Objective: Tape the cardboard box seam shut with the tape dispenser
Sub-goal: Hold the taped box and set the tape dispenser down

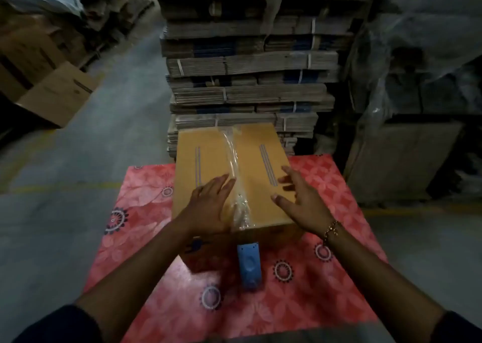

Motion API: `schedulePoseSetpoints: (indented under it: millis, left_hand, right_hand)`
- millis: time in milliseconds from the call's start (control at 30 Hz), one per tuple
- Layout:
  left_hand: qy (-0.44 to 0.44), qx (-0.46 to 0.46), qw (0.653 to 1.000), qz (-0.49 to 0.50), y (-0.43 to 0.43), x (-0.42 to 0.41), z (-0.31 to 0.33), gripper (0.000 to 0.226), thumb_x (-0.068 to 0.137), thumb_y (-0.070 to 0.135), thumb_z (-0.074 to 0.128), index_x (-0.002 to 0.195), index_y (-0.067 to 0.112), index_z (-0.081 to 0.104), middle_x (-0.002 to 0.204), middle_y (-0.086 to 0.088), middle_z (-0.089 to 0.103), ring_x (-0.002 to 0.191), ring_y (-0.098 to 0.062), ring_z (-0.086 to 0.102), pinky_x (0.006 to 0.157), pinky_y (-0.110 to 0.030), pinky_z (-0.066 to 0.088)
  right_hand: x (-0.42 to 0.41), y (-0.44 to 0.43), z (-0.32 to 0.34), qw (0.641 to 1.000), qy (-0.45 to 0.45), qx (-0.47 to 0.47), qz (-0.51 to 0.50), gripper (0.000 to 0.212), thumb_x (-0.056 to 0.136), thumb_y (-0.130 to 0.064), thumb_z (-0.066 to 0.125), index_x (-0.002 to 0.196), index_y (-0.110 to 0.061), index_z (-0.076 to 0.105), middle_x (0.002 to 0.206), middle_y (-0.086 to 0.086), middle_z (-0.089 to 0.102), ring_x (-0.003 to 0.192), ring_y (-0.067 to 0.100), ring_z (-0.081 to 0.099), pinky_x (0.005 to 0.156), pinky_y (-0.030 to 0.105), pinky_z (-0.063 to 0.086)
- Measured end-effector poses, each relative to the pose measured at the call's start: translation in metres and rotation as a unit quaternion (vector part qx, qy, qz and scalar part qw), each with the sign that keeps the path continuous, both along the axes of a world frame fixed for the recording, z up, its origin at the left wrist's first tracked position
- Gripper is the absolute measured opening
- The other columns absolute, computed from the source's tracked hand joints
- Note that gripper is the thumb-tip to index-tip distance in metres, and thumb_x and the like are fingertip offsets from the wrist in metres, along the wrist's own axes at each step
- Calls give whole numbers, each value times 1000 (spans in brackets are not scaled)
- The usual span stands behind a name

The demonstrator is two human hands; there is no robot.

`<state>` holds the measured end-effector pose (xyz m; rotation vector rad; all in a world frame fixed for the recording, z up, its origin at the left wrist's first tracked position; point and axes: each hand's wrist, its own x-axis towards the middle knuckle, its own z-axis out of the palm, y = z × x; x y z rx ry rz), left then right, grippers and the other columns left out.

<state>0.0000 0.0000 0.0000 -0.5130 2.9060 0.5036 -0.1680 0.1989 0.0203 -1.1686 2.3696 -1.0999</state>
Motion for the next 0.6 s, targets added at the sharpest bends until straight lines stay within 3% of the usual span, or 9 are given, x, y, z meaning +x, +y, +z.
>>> schedulePoseSetpoints:
  millis: [67,167,267,333,433,500,600]
  left_hand:
    - [-12,-2,999,-51,-2,-1,-18,115,71,57,60,163,26,-1,173,-1,-8,160,-23,-2,125,-50,8]
    - [-28,-56,989,-136,-3,-4,-57,113,76,47,68,164,26,1,173,-1,-9,160,-22,-6,125,-50,1]
    - [-4,-121,968,-219,-8,-9,-85,114,71,44,68,164,24,4,173,-5,-3,160,-23,-3,124,-50,3]
    - [21,-128,961,-244,-9,-10,-97,113,71,49,65,164,23,8,173,-7,4,159,-26,5,124,-55,12]
    - [57,-142,958,-244,-7,-7,-109,101,76,48,57,164,24,12,172,-8,13,159,-29,14,123,-58,21]
    - [66,-155,955,-243,-6,-7,-111,96,80,42,54,164,24,11,172,-9,13,159,-30,14,123,-58,21]
    - [62,-161,956,-236,-5,-7,-112,94,82,35,55,164,25,9,173,-7,10,159,-29,12,124,-57,20]
  right_hand:
    - [16,1,-20,998,-56,13,-15,71,86,-31,71,147,-29,35,117,-6,63,99,12,64,82,32,53]
    - [49,17,-68,992,-111,39,-48,71,85,-25,73,146,-29,36,103,-5,66,86,10,66,77,28,52]
    - [79,28,-105,981,-156,60,-99,81,80,-32,71,149,-30,29,99,-7,64,85,10,65,79,35,56]
    - [102,34,-128,972,-178,85,-128,93,77,-41,73,153,-28,22,101,-6,62,87,12,63,79,39,56]
    - [127,36,-152,964,-191,106,-150,108,69,-54,76,155,-25,17,126,4,58,110,21,60,90,38,53]
    - [136,30,-162,962,-195,111,-153,107,67,-49,80,152,-25,21,135,0,53,119,18,56,95,34,50]
    - [141,17,-174,957,-217,87,-170,105,63,-51,83,148,-32,25,137,-5,57,119,14,60,95,38,55]
